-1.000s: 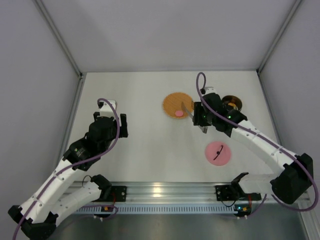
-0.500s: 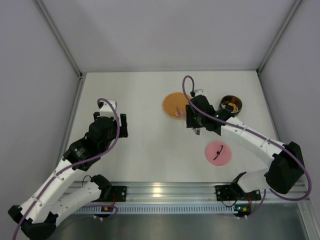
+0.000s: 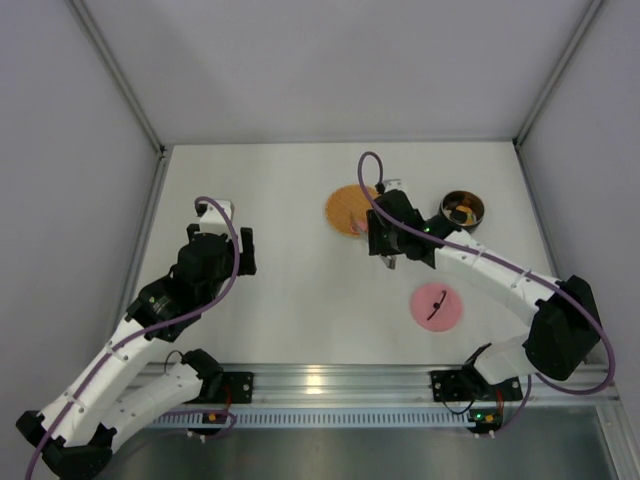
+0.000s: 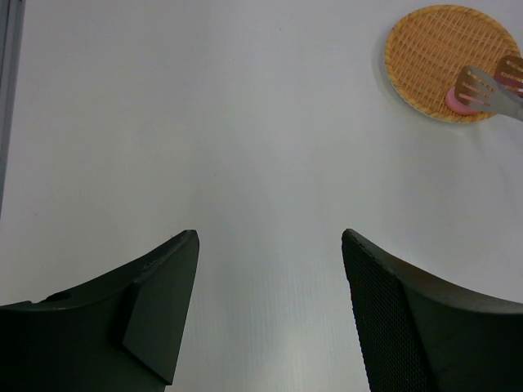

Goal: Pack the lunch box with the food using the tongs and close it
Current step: Pick up the fake food from the plate.

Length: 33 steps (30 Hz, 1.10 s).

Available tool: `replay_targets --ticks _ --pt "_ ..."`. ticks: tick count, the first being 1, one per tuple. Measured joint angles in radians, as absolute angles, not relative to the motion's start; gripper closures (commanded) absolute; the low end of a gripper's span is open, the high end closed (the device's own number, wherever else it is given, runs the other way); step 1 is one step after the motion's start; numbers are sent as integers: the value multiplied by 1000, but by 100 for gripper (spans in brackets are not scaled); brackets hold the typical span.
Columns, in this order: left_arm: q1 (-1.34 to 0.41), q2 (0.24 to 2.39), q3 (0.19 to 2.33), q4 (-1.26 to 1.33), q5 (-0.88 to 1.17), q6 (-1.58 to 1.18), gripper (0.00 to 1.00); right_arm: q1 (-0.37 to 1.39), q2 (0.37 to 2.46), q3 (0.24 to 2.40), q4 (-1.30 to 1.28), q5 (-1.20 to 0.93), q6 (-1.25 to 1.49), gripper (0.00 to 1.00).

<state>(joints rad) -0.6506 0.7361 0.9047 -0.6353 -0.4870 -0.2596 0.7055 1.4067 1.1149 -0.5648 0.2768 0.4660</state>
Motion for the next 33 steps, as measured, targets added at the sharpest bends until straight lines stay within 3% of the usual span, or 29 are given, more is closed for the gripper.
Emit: replay_targets --ticks 33 --pt "-651 736 905 -635 -487 -260 24 718 1509 1156 -546 279 469 59"
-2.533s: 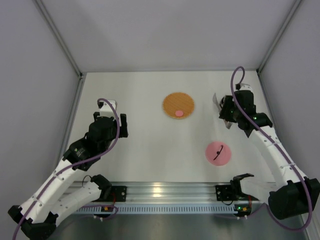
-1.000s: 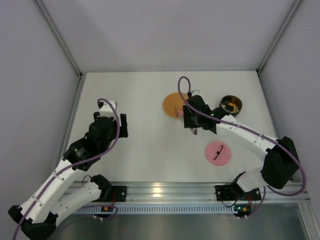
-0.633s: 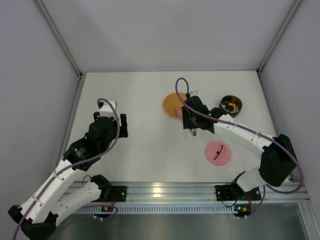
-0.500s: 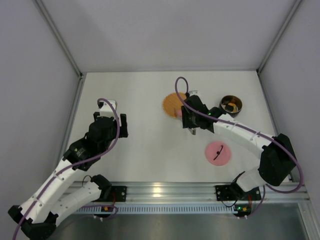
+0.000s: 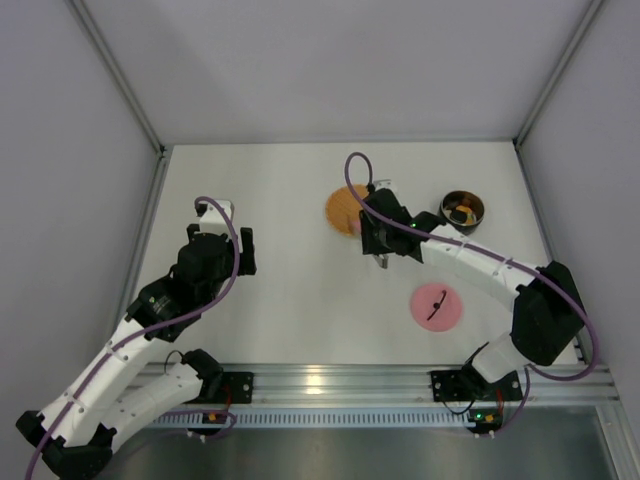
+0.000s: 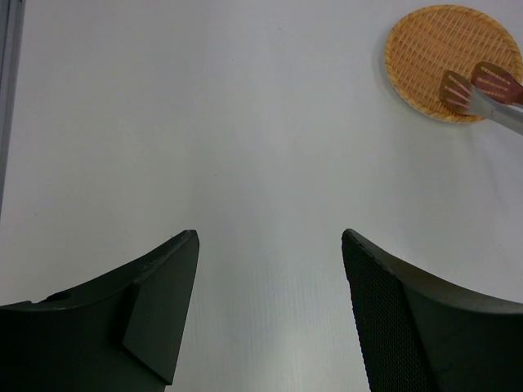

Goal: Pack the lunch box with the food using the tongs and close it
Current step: Pick up the fake food from the plate, then place the fake food in the packing box.

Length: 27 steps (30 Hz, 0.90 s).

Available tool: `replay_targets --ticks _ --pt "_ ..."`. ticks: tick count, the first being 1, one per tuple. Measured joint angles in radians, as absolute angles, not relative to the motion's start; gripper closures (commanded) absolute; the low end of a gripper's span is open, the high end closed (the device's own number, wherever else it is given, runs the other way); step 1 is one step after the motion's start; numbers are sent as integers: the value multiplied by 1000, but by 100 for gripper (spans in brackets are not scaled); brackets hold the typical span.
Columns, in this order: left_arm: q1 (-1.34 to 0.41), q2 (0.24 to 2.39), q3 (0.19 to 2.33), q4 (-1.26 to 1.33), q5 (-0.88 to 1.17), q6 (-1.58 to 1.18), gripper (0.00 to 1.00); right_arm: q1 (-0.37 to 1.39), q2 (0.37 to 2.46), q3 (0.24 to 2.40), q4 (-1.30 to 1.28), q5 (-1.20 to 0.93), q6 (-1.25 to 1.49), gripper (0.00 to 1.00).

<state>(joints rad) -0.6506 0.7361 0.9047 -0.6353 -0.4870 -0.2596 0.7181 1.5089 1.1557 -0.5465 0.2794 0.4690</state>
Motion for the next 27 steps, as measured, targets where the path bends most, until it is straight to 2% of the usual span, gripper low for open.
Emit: replay_targets --ticks 5,19,27 --pt "-651 736 905 -635 -487 -260 24 718 1509 1168 -547 280 469 65" --pt "-651 736 905 -635 -487 -260 24 701 1510 1239 -566 303 463 66" --pt "-651 736 905 -635 -487 -259 24 564 1408 1217 -580 313 448 66"
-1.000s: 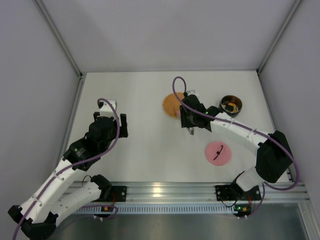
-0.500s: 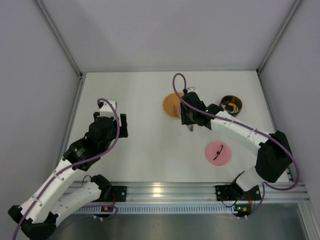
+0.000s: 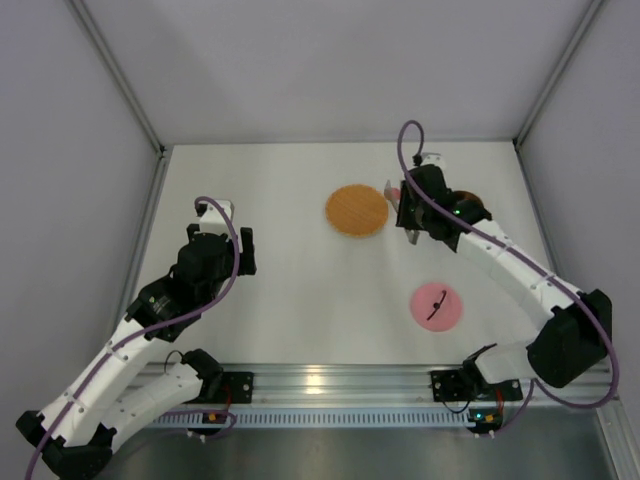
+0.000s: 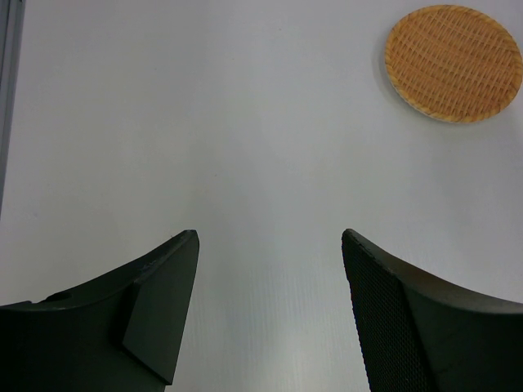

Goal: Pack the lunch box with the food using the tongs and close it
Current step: Place the fake food in the packing box.

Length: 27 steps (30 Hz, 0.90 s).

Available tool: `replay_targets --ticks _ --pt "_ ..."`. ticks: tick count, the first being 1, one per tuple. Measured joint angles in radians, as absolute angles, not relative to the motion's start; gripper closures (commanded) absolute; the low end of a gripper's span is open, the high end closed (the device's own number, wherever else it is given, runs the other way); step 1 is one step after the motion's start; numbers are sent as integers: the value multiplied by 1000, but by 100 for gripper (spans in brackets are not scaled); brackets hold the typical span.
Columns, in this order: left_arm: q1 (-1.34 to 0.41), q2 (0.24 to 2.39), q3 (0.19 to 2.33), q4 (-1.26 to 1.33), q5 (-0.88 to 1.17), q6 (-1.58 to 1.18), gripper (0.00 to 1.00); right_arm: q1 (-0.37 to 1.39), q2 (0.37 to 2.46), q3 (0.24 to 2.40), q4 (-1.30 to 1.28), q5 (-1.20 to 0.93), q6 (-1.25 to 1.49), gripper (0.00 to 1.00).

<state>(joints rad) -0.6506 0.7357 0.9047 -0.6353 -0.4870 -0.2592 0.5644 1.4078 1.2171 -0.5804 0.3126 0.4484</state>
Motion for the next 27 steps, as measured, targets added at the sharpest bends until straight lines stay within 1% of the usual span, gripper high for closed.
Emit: replay_targets --ticks 6,10,19,27 --pt "-651 736 905 -635 -487 -260 24 374 1221 1135 -601 329 437 64" --pt "-651 736 905 -636 -487 -259 24 287 1151 1092 -619 339 427 64" --pt "-651 736 905 -635 -487 -259 24 175 1152 1040 -630 330 395 64" --pt "-651 736 905 -635 -487 -260 24 159 1196 1011 -611 289 385 63"
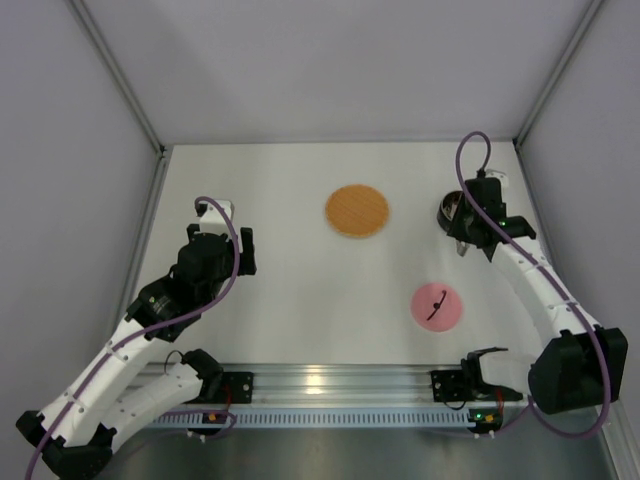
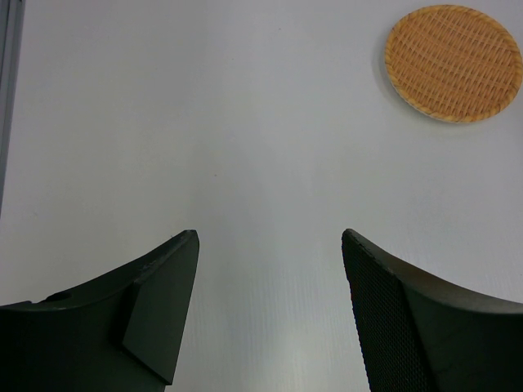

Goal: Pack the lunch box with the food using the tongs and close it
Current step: Place the fake food in the packing box.

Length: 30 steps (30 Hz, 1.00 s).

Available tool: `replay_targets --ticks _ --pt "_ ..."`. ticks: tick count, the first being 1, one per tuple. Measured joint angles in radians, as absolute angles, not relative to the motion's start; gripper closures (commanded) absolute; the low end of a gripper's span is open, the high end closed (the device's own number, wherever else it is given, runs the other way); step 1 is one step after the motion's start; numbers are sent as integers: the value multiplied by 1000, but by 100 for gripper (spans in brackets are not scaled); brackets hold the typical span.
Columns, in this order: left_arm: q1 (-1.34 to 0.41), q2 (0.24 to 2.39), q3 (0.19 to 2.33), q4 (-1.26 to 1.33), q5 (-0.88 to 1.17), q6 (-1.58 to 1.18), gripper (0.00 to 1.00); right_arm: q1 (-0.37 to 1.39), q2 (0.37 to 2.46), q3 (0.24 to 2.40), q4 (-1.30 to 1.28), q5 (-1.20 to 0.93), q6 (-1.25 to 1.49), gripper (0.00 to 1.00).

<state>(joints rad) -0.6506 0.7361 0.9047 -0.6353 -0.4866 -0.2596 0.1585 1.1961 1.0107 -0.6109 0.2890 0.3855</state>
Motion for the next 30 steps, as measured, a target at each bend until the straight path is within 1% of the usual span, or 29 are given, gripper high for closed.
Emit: replay_targets --ticks 3,9,26,30 --pt "-651 736 905 -635 -487 -259 24 159 1222 1000 -609 275 385 59" --pt "-651 736 905 -635 -487 -259 24 159 1234 995 -603 268 385 55" --pt "-651 736 905 -635 -487 -259 24 159 1145 1014 -615 245 370 57" --pt "-651 736 905 -635 -487 -259 24 182 1124 1027 -619 231 369 57"
